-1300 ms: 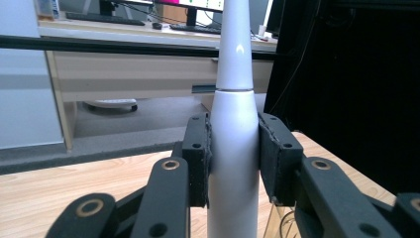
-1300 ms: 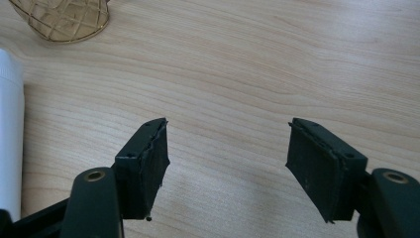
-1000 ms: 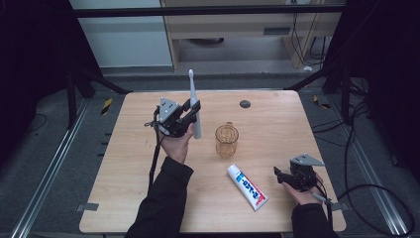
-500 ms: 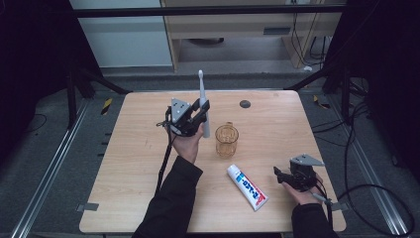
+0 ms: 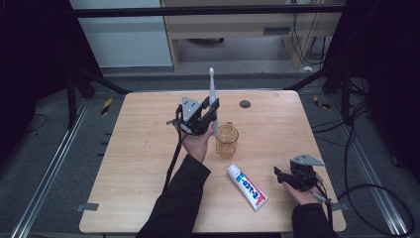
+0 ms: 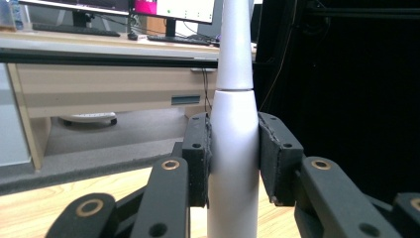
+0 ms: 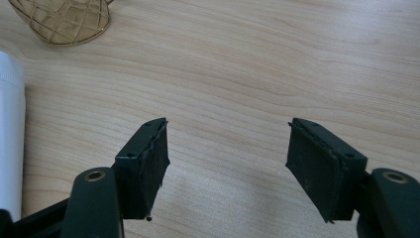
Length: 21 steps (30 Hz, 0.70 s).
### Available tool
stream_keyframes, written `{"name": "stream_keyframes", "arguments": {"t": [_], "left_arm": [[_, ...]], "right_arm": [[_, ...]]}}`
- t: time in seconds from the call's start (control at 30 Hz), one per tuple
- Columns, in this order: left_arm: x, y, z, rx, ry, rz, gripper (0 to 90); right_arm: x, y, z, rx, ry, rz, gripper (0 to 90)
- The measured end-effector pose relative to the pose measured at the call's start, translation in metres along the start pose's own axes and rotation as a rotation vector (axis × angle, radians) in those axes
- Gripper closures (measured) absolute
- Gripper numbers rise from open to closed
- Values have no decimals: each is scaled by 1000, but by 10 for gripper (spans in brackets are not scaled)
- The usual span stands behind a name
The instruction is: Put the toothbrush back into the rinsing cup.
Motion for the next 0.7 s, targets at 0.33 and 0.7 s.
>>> {"name": "stream_keyframes", "arguments": {"t": [0.33, 0.7], "left_arm": [[9, -10, 7, 1, -5, 21, 669], [16, -18, 16, -16, -33, 38, 669]], "right_arm": [[-1, -1, 0, -3, -4, -2, 323], [-1, -1, 0, -5, 3, -2, 325]]}}
Point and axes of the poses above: each handheld gripper's, and its own axes: y roughly backward along the jaws, z roughly out of its underside, x roughly to its right, the point moved 3 cm from there along -y, roughly forward along the jaws, and after that the axes turned 12 degrees about -z, right-handed, at the moved point
